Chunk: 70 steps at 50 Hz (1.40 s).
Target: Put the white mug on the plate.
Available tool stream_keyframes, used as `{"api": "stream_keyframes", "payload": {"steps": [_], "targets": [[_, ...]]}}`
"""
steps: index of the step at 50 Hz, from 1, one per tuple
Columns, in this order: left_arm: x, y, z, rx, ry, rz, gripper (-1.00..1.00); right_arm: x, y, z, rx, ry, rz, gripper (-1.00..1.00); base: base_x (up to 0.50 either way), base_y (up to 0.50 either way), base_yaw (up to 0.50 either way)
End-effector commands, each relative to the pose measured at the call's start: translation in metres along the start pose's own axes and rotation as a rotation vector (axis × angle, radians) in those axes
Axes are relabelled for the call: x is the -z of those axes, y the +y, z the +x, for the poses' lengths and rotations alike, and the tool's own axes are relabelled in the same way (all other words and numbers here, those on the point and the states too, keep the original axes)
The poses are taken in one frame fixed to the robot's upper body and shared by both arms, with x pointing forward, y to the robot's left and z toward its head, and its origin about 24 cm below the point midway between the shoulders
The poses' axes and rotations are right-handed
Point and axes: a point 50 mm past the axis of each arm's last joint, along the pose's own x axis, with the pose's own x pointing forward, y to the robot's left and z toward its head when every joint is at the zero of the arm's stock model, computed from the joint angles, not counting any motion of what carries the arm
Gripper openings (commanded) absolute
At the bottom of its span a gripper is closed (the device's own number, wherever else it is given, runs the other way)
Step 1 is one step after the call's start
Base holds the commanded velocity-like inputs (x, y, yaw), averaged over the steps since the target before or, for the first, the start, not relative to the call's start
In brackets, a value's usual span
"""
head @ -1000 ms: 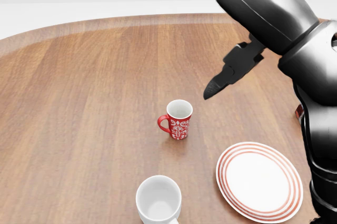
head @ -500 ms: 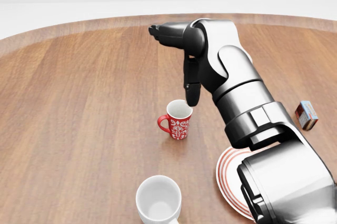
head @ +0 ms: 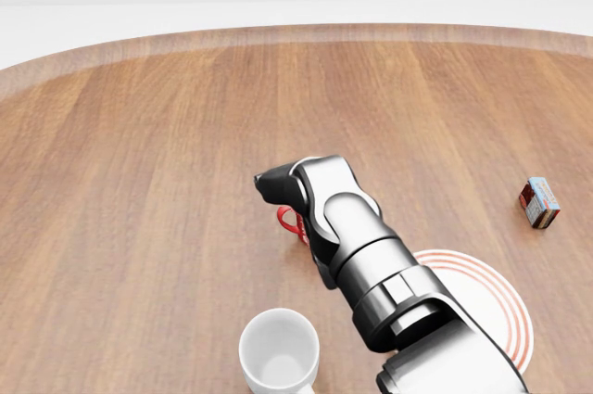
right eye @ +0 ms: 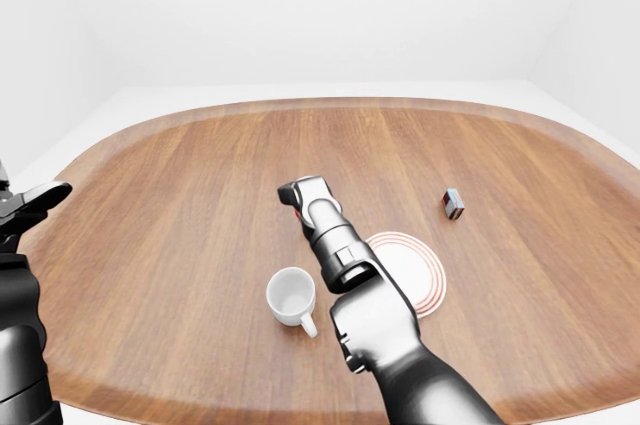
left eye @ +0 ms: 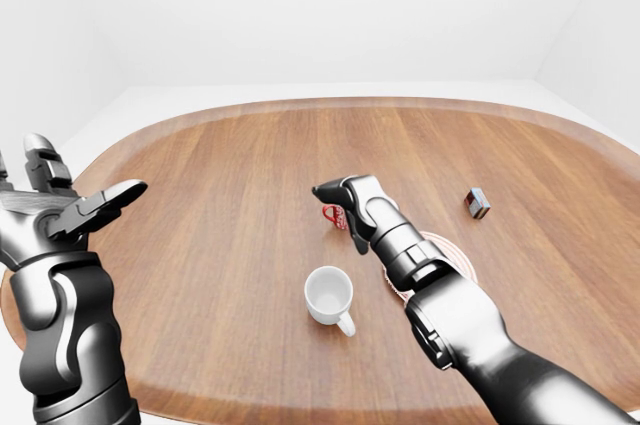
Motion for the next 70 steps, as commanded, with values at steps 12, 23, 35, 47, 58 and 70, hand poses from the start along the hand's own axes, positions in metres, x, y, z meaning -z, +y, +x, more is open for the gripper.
{"api": "stream_keyframes", "payload": {"steps": [12, 23, 35, 47, 58, 70], "targets": [[0.003, 0.0, -0.001, 0.002, 0.011, 0.004, 1.0, -0.031, 0.042, 0.011, -0.055, -0.034, -0.082, 1.0, 0.0, 0.0, 0.0], [0.002, 0.0, -0.001, 0.001, 0.005, 0.002, 1.0, -0.056, 0.037, 0.0, 0.035, -0.069, -0.127, 1.0, 0.0, 0.0, 0.0], [0.003, 0.0, -0.001, 0.002, 0.01, 0.004, 1.0, -0.061, 0.047, 0.003, 0.001, -0.074, -0.132, 1.0, 0.0, 0.0, 0.0], [0.003, 0.0, -0.001, 0.001, 0.013, 0.005, 1.0, -0.071, 0.075, 0.014, -0.127, -0.104, -0.131, 1.0, 0.0, 0.0, 0.0], [0.003, 0.0, -0.001, 0.001, 0.013, 0.007, 1.0, -0.078, 0.089, 0.016, -0.162, -0.119, -0.142, 1.0, 0.0, 0.0, 0.0], [0.004, 0.0, -0.002, 0.003, 0.014, 0.009, 1.0, -0.074, 0.1, 0.019, -0.202, -0.11, -0.138, 1.0, 0.0, 0.0, 0.0]]}}
